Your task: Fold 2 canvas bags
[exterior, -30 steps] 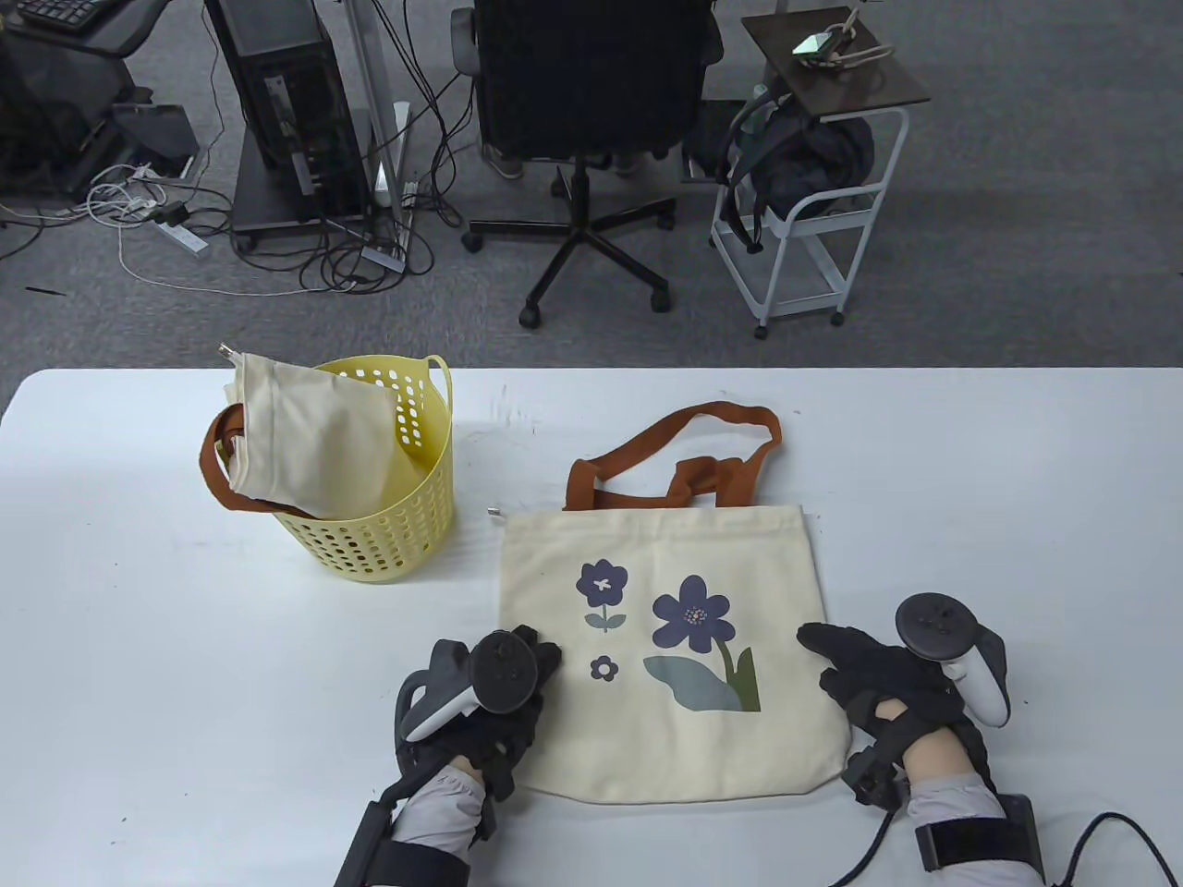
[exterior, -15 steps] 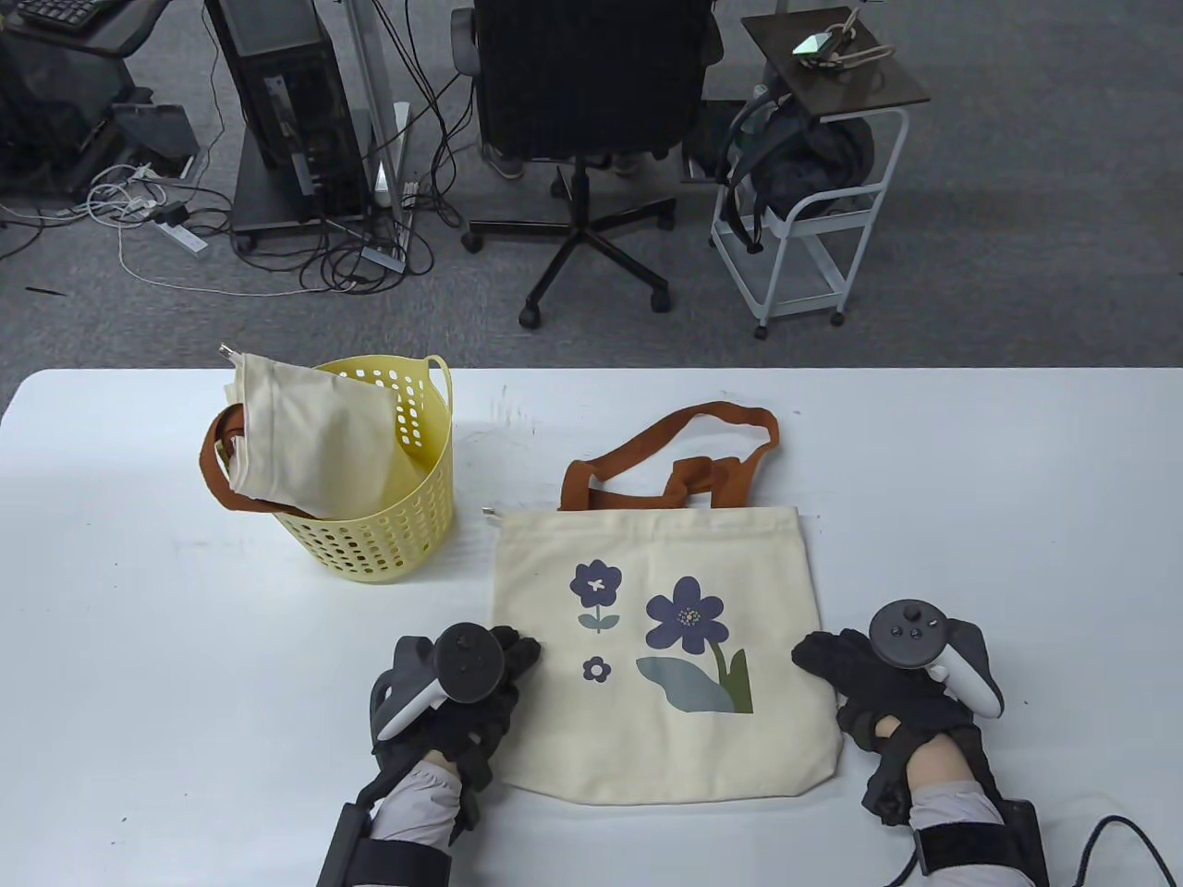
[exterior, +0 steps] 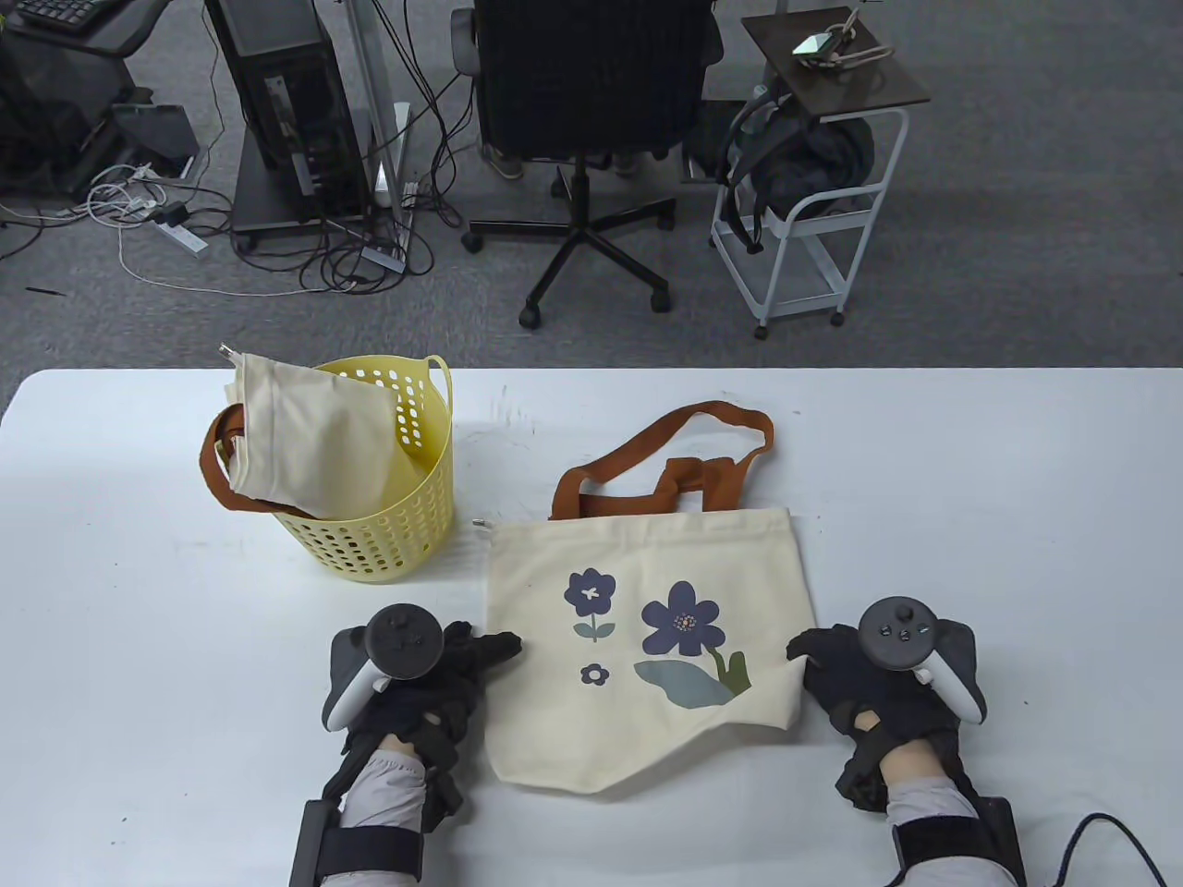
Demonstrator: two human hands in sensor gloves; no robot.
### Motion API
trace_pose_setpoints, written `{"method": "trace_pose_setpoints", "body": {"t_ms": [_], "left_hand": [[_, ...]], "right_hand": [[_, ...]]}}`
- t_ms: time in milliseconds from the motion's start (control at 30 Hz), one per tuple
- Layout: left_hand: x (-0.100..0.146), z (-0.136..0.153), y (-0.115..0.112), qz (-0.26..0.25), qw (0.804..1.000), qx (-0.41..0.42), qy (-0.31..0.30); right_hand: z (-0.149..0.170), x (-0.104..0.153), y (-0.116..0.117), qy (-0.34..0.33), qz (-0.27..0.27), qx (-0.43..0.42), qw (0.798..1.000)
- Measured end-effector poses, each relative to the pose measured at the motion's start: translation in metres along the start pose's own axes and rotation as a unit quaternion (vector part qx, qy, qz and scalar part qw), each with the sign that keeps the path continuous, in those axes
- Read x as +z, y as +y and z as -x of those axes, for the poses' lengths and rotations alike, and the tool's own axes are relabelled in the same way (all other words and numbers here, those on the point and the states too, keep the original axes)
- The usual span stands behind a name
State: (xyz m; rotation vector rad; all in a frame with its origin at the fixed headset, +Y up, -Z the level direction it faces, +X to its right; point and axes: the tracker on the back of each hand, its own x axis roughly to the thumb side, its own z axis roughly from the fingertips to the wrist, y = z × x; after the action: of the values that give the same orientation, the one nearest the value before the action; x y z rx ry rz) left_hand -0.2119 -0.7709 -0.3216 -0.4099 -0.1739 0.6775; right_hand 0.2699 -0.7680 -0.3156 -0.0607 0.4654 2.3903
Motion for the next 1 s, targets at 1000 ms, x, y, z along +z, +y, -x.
{"method": "trace_pose_setpoints", "body": {"t_ms": [1000], "left_hand": [[0.006,-0.042,-0.017,-0.155,0.965,-0.204,0.058]], "right_hand": [[-0.016,0.001,0.010,0.049,0.066,0.034,0.996]]}}
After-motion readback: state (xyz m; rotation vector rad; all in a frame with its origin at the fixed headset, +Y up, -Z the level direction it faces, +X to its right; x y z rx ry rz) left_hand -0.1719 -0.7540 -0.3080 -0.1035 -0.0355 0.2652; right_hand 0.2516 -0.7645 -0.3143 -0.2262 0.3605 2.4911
